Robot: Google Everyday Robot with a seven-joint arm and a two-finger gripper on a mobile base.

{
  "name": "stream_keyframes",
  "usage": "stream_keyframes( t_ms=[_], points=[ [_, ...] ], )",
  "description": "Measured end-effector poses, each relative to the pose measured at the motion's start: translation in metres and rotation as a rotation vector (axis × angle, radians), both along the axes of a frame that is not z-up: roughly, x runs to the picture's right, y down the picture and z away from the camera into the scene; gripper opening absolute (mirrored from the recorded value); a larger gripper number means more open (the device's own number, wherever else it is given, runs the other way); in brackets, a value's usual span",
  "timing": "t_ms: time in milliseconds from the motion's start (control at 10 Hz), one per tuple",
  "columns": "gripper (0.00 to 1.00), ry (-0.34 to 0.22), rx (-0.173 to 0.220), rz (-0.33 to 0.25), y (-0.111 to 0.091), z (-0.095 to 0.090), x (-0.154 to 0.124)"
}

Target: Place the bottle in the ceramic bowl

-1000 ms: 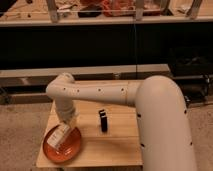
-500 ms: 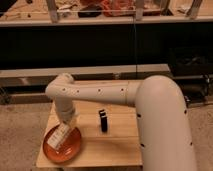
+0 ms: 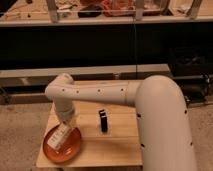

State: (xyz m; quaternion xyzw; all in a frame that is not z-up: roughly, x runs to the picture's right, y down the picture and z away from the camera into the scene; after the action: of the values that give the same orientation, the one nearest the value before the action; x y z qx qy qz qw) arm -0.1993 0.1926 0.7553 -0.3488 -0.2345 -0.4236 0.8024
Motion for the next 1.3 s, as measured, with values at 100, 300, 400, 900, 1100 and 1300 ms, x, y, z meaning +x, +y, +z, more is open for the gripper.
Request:
stream_keyframes(
  t_ms=[100,300,400,900,1100,1300],
  points=[
    [0.30,0.000,0.001,-0.001,-0.0001,-0.0003,0.0000],
    [0.25,0.000,0.002,-0.001,0.0004,-0.0006,0.0001],
    [0.24,-0.001,0.003,-0.002,0.0007,-0.0007,0.0000],
    [0.24,-0.005,0.009,-0.008,0.0017,-0.0017,-0.0004],
    [0.22,-0.006,0.012,-0.010,0.0021,-0.0022,-0.0006],
    [0.17,-0.009,0.015,-0.012,0.0024,-0.0030,-0.0012]
  ],
)
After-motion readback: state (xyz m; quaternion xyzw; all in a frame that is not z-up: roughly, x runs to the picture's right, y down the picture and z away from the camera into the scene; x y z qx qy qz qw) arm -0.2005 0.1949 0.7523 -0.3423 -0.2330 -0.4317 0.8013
